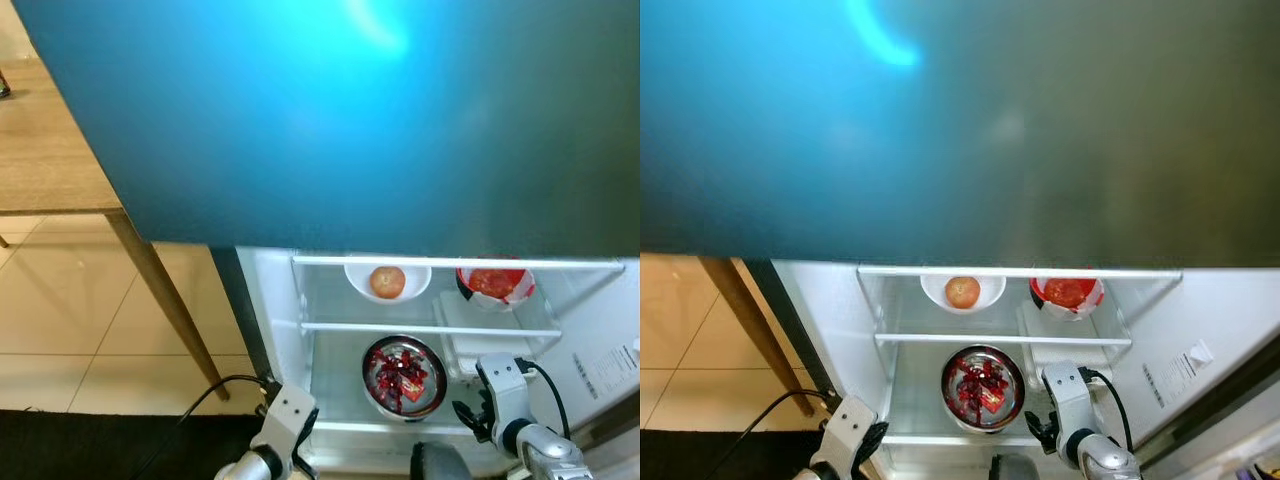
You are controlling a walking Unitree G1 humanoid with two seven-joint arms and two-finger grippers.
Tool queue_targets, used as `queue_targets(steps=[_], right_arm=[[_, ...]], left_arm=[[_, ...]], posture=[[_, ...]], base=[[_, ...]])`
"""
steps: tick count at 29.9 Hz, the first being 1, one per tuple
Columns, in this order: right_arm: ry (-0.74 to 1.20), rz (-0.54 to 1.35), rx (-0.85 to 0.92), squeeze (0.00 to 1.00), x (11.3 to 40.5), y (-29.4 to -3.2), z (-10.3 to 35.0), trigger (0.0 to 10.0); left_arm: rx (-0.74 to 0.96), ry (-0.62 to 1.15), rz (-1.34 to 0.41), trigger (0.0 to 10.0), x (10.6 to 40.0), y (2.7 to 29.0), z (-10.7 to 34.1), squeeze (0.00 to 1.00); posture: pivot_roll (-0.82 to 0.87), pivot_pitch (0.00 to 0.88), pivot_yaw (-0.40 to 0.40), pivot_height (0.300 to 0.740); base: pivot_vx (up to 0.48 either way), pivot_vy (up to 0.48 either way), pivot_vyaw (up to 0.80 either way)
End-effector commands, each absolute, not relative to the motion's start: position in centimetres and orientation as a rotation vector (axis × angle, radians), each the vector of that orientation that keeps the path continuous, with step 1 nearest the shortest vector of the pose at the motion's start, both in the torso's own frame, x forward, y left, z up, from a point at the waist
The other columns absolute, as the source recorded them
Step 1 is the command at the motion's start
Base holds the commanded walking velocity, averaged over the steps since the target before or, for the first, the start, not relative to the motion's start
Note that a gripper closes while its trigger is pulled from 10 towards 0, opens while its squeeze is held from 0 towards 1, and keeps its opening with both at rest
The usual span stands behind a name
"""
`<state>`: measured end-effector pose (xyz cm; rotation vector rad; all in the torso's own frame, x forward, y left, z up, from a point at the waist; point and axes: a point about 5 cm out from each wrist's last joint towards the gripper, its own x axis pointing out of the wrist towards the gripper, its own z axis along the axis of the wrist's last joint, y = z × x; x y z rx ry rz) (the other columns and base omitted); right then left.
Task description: Restocking fridge
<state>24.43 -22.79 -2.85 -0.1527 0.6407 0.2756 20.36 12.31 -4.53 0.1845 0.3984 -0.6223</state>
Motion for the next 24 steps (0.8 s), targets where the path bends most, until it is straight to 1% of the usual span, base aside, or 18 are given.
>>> queue_targets(steps=[1,7,10,14,17,24], right_arm=[[0.680,0.266,-0.140,0.00,23.5,-23.0,-3.5,10.0],[0.681,0.262,-0.127,0.00,23.4,-23.0,-3.6,10.0],[0.686,0.250,-0.114,0.00,23.1,-23.2,-3.8,10.0],[0.693,0.239,-0.106,0.00,22.8,-23.4,-3.9,10.0],[0.699,0.238,-0.100,0.00,22.6,-23.4,-4.1,10.0],[0.728,0.210,-0.099,0.00,22.0,-23.6,-4.5,10.0]], left_arm=[[0.210,0.369,-0.609,10.0,21.2,12.9,-4.0,0.00],[0.226,0.388,-0.625,10.0,21.0,12.7,-4.2,0.00],[0.267,0.468,-0.643,10.0,20.7,12.2,-5.0,0.00],[0.275,0.473,-0.658,10.0,20.7,11.8,-5.1,0.00],[0.272,0.472,-0.673,10.0,20.8,11.5,-5.0,0.00],[0.270,0.450,-0.697,10.0,20.9,11.0,-4.7,0.00]], posture=[[-0.05,0.017,-0.001,0.632],[-0.05,0.017,-0.002,0.632],[-0.05,0.018,-0.003,0.632],[-0.05,0.018,-0.003,0.632],[-0.05,0.018,-0.003,0.642],[-0.05,0.016,-0.002,0.671]], base=[[0.000,0.000,0.00],[0.000,0.000,0.00],[0.000,0.000,0.00],[0.000,0.000,0.00],[-0.256,0.000,0.00],[0.000,0.000,0.00]])
